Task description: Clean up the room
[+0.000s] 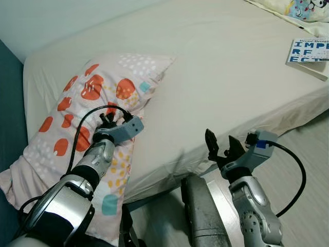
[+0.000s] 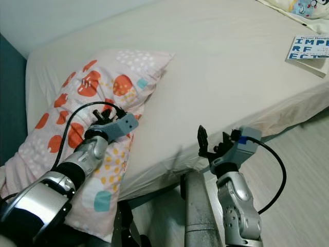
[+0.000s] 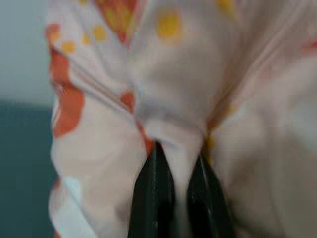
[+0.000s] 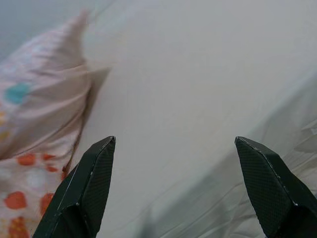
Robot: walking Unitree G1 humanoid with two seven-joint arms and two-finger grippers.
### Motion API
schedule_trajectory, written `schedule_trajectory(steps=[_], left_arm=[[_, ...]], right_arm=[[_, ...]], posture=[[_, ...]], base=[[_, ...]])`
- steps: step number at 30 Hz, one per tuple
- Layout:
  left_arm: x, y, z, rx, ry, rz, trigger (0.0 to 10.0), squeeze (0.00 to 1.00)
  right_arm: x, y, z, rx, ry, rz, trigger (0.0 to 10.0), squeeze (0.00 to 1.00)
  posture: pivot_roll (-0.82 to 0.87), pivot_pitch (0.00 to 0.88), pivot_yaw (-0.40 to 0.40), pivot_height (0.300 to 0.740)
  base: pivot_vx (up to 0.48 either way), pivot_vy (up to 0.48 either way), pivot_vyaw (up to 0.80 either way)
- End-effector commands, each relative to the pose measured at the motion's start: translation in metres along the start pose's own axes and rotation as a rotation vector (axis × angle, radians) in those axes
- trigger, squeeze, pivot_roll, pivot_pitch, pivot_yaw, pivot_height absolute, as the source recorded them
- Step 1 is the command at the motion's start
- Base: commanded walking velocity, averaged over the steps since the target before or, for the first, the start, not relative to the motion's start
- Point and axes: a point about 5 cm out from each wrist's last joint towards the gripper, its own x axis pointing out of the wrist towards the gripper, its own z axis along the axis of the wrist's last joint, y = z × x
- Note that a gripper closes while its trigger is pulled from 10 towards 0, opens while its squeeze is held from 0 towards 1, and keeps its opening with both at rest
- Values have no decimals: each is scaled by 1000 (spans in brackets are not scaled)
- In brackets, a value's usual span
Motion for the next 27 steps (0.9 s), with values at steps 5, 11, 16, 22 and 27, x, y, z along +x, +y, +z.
schedule_trajectory(steps=[5, 11, 16, 22, 27], left_arm=[[0, 36, -48, -394, 443, 261, 0, 0], [1, 85, -64, -521, 564, 546, 0, 0], [-1, 120, -73, -561, 586, 717, 0, 0], [-2, 164, -67, -656, 562, 928, 0, 0], [0, 181, -53, -658, 508, 997, 0, 0]], right_arm=[[-1, -2, -4, 12, 11, -4, 10000, 0], [1, -4, -2, 13, 3, -3, 10000, 0], [4, -2, -1, 15, -2, 7, 10000, 0], [9, 1, -2, 21, -3, 23, 10000, 0], [11, 3, -2, 24, -4, 34, 10000, 0]], posture=[[-235, 354, 128, 580], [-231, 346, 128, 580], [-222, 334, 127, 580], [-215, 320, 121, 580], [-214, 310, 118, 580]], base=[[0, 0, 0], [0, 0, 0], [0, 0, 0], [0, 0, 0], [0, 0, 0]])
